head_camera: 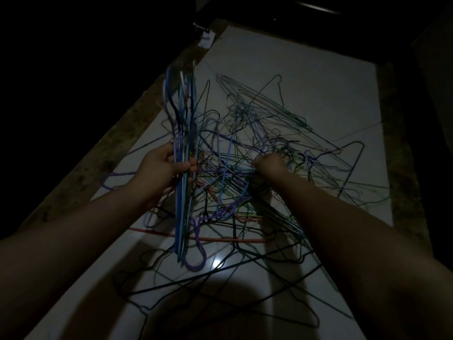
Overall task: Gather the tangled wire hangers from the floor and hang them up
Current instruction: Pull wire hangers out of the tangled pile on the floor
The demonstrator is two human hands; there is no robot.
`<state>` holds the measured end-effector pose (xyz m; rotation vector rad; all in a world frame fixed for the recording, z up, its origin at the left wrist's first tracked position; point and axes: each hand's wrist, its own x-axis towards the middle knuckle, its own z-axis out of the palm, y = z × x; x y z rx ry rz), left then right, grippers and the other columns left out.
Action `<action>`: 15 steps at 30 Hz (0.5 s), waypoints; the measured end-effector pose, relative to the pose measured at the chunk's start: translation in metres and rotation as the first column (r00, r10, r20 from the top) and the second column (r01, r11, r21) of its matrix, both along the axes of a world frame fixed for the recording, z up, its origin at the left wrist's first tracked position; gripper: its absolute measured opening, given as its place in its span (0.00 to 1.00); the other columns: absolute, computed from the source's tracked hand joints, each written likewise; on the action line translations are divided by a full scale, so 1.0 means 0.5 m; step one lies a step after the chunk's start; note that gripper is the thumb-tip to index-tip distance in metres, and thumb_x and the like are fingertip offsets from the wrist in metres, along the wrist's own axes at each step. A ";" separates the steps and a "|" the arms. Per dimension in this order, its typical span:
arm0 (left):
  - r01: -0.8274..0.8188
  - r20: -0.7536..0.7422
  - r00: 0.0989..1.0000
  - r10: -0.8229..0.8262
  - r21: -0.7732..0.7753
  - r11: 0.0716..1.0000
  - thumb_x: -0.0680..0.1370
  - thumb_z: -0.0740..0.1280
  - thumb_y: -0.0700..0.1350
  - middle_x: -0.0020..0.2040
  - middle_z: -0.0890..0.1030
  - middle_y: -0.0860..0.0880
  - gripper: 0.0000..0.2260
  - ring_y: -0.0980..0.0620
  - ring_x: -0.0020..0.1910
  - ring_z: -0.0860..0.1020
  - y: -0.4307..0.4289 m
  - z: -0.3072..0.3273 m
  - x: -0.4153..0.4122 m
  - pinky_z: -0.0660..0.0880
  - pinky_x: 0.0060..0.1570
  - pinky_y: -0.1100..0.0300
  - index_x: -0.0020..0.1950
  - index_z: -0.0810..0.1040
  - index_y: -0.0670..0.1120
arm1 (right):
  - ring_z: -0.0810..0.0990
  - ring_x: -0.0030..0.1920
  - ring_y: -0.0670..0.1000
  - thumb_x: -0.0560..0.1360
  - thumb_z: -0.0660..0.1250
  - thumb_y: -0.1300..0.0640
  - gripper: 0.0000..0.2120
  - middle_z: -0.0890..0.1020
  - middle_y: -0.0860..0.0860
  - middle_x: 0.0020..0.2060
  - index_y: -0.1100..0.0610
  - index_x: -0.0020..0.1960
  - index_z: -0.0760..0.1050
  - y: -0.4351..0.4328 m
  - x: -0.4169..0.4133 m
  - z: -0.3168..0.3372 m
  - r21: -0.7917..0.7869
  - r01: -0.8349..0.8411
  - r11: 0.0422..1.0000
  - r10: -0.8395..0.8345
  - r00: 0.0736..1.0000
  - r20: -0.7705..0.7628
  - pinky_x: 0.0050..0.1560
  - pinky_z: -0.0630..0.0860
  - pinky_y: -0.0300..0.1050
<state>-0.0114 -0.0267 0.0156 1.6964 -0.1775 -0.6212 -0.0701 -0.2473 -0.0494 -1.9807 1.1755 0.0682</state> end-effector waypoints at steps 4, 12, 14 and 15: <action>0.002 -0.005 1.000 -0.002 -0.009 1.000 0.77 0.59 0.29 0.42 0.80 0.48 0.11 0.62 0.32 0.81 0.005 0.003 -0.001 0.77 0.30 0.68 0.52 0.74 0.43 | 0.77 0.42 0.58 0.80 0.60 0.58 0.13 0.78 0.61 0.41 0.65 0.53 0.79 -0.026 0.004 -0.004 0.010 0.155 0.988 -0.153 0.961 0.231 0.44 0.75 0.48; 0.018 0.049 0.999 -0.018 0.017 1.000 0.78 0.60 0.30 0.42 0.80 0.48 0.12 0.62 0.32 0.80 0.020 0.006 0.005 0.78 0.32 0.65 0.47 0.74 0.47 | 0.73 0.34 0.58 0.81 0.57 0.60 0.15 0.73 0.57 0.31 0.63 0.38 0.73 0.028 -0.033 -0.020 -0.097 -0.090 0.991 0.105 0.981 0.163 0.38 0.71 0.48; 0.008 0.036 0.999 -0.008 -0.001 1.000 0.77 0.59 0.29 0.41 0.79 0.48 0.11 0.63 0.31 0.80 0.017 0.011 0.003 0.76 0.28 0.68 0.49 0.73 0.45 | 0.74 0.35 0.59 0.81 0.57 0.59 0.13 0.76 0.60 0.34 0.66 0.45 0.75 0.036 -0.044 -0.027 -0.098 -0.062 0.993 0.077 0.984 0.160 0.38 0.74 0.49; 0.005 0.038 0.999 -0.005 -0.001 1.000 0.77 0.59 0.29 0.41 0.79 0.48 0.11 0.63 0.30 0.80 0.015 0.012 0.002 0.75 0.27 0.69 0.49 0.73 0.44 | 0.72 0.32 0.56 0.82 0.57 0.58 0.13 0.74 0.58 0.31 0.63 0.43 0.73 0.038 -0.048 -0.030 -0.117 -0.073 0.991 0.087 0.989 0.120 0.36 0.71 0.46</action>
